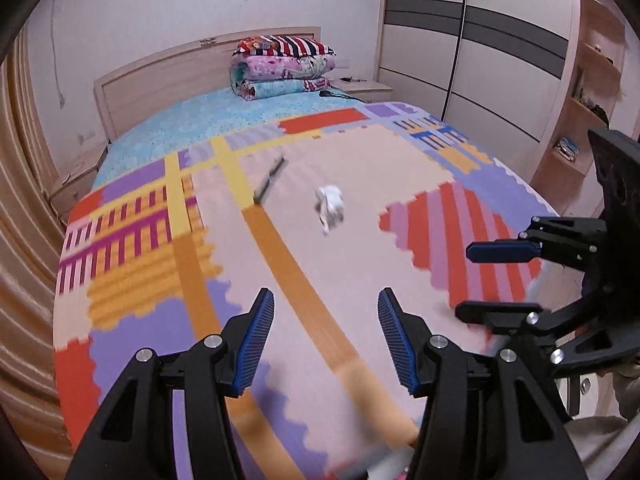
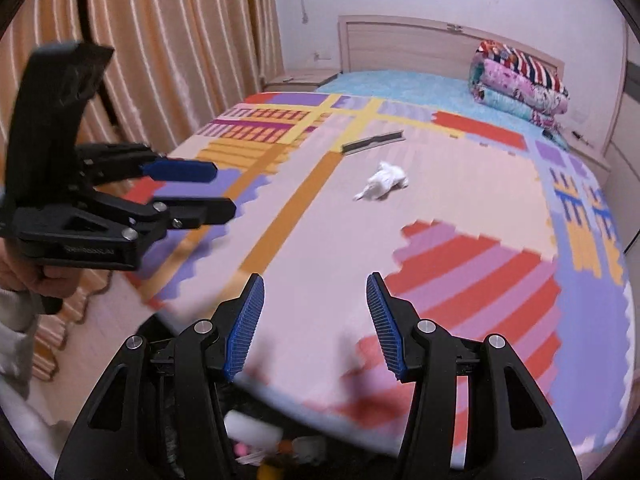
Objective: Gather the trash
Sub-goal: 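Move both open grippers back toward the grey metal strip and white tissue, then grasp the grey metal strip with the left gripper while the right gripper grasps the white tissue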
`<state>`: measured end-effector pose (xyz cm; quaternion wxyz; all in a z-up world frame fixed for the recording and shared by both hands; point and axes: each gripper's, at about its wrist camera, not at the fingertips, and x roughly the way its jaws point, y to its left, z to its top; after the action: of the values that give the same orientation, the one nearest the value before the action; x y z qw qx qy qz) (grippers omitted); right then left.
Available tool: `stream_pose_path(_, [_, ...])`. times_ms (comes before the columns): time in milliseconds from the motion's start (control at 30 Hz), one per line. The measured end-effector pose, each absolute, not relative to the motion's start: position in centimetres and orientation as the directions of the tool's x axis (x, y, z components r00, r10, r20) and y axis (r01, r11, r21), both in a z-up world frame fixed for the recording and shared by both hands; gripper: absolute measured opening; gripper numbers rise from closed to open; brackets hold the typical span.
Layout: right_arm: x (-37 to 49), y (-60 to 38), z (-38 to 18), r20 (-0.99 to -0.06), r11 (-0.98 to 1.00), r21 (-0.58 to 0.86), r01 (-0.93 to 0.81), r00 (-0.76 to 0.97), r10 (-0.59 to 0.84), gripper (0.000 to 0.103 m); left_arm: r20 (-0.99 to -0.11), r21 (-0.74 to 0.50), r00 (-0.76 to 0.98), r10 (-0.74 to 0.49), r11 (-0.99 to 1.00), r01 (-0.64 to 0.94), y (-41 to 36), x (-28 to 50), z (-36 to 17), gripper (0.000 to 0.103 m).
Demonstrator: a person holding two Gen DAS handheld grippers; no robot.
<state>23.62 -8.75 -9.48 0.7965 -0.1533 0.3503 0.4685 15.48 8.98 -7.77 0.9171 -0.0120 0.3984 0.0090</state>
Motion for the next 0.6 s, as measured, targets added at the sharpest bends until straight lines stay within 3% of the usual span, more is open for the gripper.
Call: stream_pose_path(600, [31.7,-3.4,-9.8,-0.701,0.568,0.128,-0.813,0.33,0.632,0.053,-0.762,0.02,0.645,0.058,0.998,-0.066,14.8,26.9,-10.6,0.052])
